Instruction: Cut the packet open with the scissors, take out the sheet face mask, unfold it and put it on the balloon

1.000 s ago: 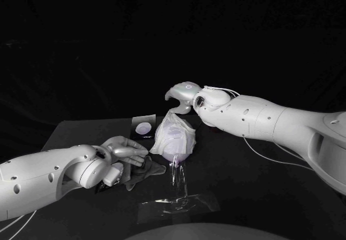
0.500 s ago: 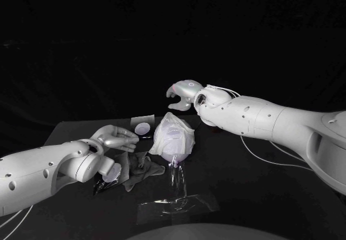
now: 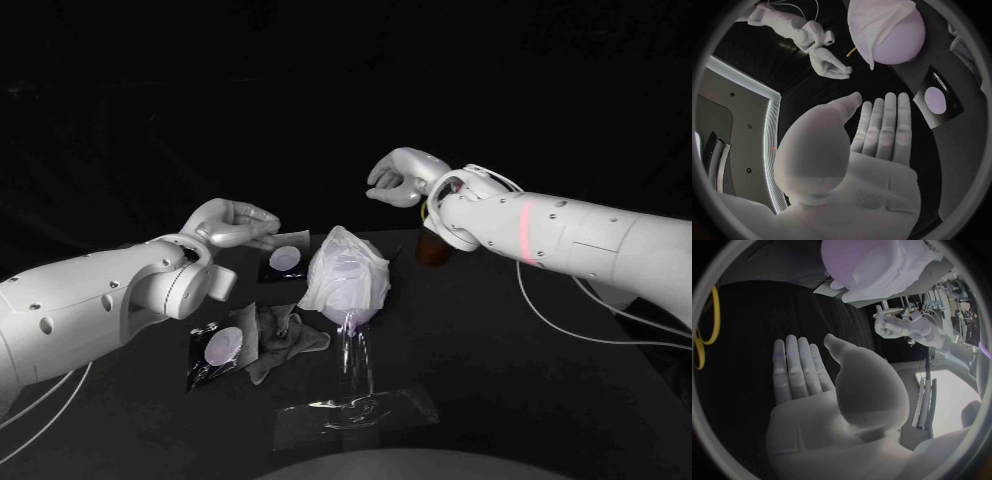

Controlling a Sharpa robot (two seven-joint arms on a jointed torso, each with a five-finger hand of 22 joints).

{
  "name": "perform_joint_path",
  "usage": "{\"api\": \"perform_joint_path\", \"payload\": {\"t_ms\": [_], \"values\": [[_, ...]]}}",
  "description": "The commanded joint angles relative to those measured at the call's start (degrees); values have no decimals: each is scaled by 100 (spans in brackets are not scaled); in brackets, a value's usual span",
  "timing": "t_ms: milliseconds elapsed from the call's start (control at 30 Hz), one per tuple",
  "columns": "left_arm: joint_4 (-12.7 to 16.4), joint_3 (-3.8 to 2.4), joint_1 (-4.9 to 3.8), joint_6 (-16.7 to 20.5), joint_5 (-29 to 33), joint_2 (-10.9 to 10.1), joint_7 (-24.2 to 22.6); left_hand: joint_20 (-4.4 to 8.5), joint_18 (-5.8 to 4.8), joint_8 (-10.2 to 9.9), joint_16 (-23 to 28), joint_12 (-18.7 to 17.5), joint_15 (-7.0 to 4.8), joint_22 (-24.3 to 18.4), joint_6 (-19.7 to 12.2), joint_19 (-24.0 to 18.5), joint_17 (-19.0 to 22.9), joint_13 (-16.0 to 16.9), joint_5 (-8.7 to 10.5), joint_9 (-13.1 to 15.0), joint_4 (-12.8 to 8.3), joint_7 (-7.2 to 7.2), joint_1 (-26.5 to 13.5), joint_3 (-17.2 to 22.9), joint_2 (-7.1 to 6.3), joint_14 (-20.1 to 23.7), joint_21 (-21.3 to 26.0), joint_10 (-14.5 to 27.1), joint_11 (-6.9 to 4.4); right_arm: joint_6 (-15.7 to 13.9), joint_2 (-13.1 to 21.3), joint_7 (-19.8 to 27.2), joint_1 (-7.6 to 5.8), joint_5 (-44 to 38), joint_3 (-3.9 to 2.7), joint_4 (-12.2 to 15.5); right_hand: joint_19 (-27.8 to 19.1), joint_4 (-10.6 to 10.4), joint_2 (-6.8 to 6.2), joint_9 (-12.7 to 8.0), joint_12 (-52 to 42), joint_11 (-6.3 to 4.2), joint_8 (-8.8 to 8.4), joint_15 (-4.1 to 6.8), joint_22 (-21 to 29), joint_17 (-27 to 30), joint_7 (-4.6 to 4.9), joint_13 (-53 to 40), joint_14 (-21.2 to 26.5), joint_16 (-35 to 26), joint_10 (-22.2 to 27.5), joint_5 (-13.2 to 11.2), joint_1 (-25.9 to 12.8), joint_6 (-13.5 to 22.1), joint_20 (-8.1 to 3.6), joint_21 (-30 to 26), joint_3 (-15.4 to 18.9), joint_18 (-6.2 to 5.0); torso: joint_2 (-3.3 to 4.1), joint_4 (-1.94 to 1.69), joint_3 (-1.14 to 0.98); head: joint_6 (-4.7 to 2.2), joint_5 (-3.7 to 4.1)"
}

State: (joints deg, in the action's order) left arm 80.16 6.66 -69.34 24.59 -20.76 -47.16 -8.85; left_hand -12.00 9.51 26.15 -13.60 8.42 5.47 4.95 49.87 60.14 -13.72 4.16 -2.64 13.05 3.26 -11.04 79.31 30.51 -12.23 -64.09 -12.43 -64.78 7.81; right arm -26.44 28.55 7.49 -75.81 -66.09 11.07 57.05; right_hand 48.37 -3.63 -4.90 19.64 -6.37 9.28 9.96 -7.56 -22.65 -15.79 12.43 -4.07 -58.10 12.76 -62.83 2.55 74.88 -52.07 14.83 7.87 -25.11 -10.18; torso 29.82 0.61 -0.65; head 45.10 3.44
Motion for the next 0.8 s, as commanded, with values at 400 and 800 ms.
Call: {"api": "perform_joint_path", "payload": {"t_ms": [400,800], "values": [[-778,-69,-258,-896,-694,676,-111,561,32,-404,-4304,1456,-447,1193,32,828,-3114,936,-39,-257,303,237,-302,-923,-91,-140,-1983,54,-289,1052,1437,-239,-194,2612,-6,1565,2275,-109,-257,-43,-3217,-740,86,1014,-1145,-3386,-645,-2845,-2561,4602,-2132,244,-96,-517,-1067,1907,212,45,32,76,-41,-77,26],[-1070,-78,-340,-1079,-926,986,245,681,-283,-53,-7023,4484,-550,4721,-49,1352,-6365,3029,-17,-158,848,314,-75,-1444,84,-1800,-5400,917,-412,917,1535,-593,-3,3028,2,1802,3098,-384,-228,-163,-8363,-504,17,732,-4954,-7421,-336,-8593,-3190,7724,-2717,44,-177,-143,-960,6084,622,579,159,98,-72,-159,43]]}}
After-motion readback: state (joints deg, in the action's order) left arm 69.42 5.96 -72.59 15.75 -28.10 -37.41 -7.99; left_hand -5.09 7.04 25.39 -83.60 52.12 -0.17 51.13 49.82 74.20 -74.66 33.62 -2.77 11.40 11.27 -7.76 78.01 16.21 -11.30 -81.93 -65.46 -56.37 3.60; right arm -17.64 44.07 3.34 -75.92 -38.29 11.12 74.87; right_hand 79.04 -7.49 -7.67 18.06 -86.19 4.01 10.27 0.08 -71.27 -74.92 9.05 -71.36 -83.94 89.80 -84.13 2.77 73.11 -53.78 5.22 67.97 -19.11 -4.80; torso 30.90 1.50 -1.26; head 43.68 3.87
